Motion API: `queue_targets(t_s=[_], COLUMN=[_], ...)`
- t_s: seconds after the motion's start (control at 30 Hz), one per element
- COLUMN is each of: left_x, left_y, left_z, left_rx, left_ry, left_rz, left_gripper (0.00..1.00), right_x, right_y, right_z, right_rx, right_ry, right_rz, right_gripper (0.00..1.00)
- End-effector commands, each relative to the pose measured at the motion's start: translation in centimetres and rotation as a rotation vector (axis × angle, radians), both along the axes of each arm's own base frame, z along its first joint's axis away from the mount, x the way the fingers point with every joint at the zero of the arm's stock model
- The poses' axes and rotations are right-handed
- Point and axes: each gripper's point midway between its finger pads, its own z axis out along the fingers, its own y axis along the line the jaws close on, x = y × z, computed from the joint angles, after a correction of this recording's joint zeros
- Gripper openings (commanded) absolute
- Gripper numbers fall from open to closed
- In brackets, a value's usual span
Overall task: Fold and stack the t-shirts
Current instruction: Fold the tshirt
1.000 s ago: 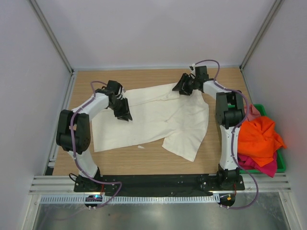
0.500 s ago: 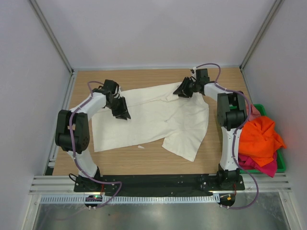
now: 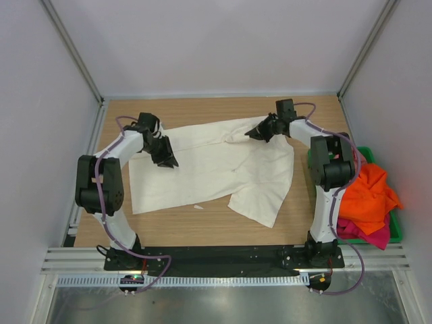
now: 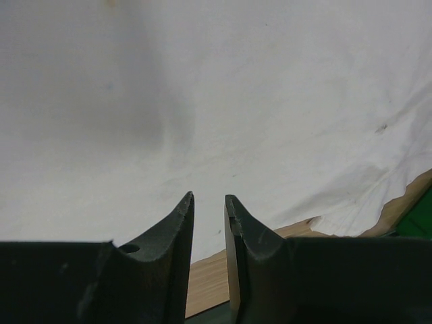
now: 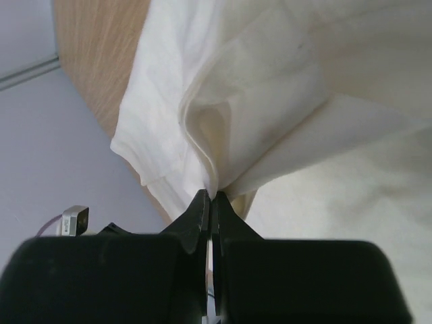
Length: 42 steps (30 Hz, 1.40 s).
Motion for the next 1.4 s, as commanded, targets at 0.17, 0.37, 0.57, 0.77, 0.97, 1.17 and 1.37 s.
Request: queue_targets(t_s=[0.17, 0.37, 0.57, 0.77, 0.97, 1.17, 1.37], left_x=[1.5, 1.7, 3.0, 3.8, 4.0, 3.4, 2.9], left_y=[0.7, 1.1, 2.0, 2.0, 1.5, 1.5, 1.4], left_z=[1.6, 1.3, 2.3, 3.2, 3.0, 2.4, 2.2], left_rx=[-0.050, -0.055, -0.059, -0.079, -0.107, -0.116, -0.119], left_ry=[-0.067, -0.059, -0.082, -0.095, -0.090, -0.071, -0.065], left_rz=[0.037, 0.047, 0.073, 0.081, 0.089, 0.099, 0.099], left_gripper=[0.25, 0.25, 0.25, 0.25, 0.25, 0.25, 0.25], right_x=[-2.3, -3.2, -3.0, -4.0, -4.7, -4.1, -3.3], right_y=[-1.1, -1.5, -1.0, -0.1, 0.7, 1.3, 2.1], right_z=[3.3, 1.8, 0.8, -0.1, -0.3, -1.0, -2.0], right_rx=[0.023, -0.011, -0.038, -0.040, -0.093, -0.138, -0.226], right_ry=[0.186, 0.257, 0.248, 0.264, 0.232, 0.165, 0.064], right_rz=[-0.296, -0.345, -0.303, -0.208, -0.101, -0.016, 0.112], right_gripper=[0.01, 0.01, 0.14, 0.23, 0.48, 0.50, 0.48])
